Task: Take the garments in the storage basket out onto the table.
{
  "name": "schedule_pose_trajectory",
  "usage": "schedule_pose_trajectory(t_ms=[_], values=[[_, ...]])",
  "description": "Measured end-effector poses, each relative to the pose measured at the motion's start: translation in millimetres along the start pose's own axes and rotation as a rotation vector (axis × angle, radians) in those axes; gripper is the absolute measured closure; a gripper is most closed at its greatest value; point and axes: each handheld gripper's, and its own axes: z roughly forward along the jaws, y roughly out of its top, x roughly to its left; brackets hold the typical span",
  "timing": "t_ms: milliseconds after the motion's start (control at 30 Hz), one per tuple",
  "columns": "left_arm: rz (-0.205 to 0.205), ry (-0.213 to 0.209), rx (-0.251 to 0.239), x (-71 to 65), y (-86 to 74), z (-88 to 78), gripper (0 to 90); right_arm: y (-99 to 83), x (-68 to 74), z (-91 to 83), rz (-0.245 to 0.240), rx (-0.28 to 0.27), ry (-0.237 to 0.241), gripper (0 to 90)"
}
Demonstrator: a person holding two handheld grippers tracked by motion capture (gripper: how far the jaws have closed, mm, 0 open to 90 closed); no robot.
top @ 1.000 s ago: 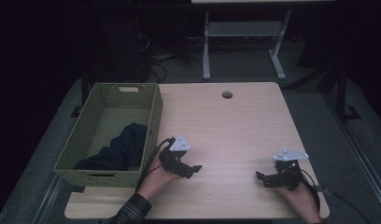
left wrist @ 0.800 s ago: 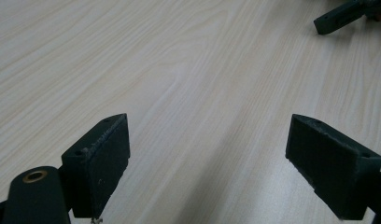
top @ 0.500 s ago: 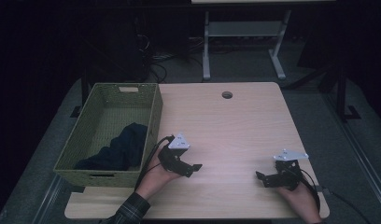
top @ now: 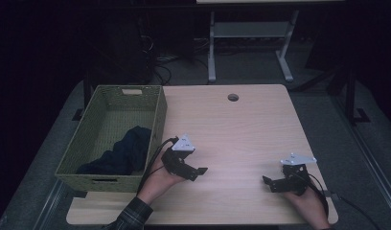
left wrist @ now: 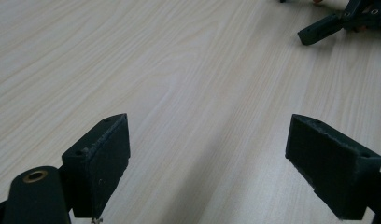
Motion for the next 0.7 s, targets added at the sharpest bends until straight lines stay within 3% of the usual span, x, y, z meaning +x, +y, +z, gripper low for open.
schedule_pose_trajectory(t_ms=[433,700], values=[[-0.005,-0.009,-0.004,-0.6,12.8,-10.1,13.6,0.0,0.0,0.0,0.0,0.0,0.0,0.9],[0.001,0.008,-0.003,2.3,23.5,-21.3,13.7,0.0,0.1,0.0,0.001,0.0,0.0,0.9]])
